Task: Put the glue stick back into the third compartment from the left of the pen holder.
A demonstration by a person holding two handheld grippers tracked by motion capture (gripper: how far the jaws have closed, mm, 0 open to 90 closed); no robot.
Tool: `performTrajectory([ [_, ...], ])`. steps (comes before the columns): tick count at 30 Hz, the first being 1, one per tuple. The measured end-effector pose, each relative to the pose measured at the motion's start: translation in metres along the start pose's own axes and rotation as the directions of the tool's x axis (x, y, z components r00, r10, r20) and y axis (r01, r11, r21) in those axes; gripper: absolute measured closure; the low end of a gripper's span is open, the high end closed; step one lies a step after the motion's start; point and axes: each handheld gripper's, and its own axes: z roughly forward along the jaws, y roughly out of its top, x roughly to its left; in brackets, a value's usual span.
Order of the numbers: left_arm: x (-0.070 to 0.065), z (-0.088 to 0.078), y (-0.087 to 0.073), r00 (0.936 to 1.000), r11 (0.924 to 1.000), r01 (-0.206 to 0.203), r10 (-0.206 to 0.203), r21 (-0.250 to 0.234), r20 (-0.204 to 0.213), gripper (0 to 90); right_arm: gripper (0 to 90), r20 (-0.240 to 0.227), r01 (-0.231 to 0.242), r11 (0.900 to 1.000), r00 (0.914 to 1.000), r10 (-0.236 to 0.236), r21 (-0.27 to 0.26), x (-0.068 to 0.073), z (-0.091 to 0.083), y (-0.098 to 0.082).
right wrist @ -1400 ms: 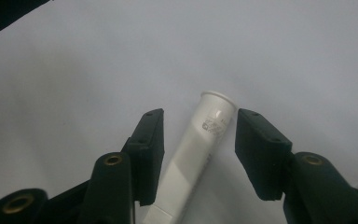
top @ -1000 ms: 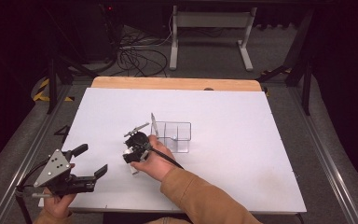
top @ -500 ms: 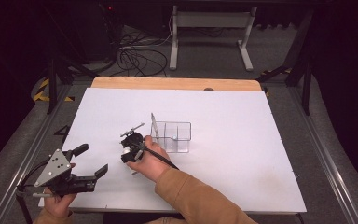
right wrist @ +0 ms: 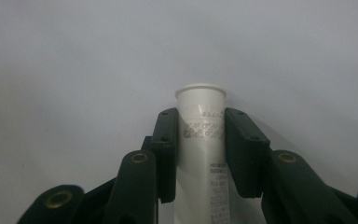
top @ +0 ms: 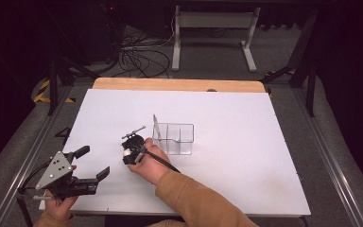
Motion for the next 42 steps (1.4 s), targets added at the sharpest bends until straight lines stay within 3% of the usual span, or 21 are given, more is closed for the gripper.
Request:
performTrajectory([
  [9,0.001,0.0,0.0,1.0,1.0,0.003,-0.004,-0.002,-0.004,6.9,67.6,-0.001,0.004,1.0,1.0,-0.004,-0.021,-0.002,-0.01,0.001],
  [16,0.001,-0.001,0.0,1.0,1.0,-0.001,0.001,-0.003,-0.008,6.9,67.6,-0.024,0.068,0.994,0.9972,-0.07,-0.091,0.0,-0.034,0.001],
  [20,0.001,0.0,0.0,1.0,1.0,0.0,0.0,-0.001,-0.008,6.9,67.6,-0.034,0.072,0.989,0.9964,-0.077,-0.131,0.0,-0.047,0.001],
  [26,0.001,0.0,0.0,1.0,1.0,-0.002,0.002,-0.001,-0.009,6.9,67.6,-0.042,0.093,0.979,0.9939,-0.102,-0.18,0.0,-0.065,0.0],
  [34,0.001,0.001,0.0,1.0,1.0,-0.004,0.004,0.001,-0.007,6.9,67.5,-0.046,0.142,0.956,0.9862,-0.159,-0.256,0.002,-0.09,-0.005],
  [42,0.0,0.002,-0.001,1.0,1.0,-0.005,0.005,0.005,-0.007,6.9,67.5,-0.045,0.164,0.941,0.9817,-0.185,-0.295,-0.002,-0.106,-0.009],
])
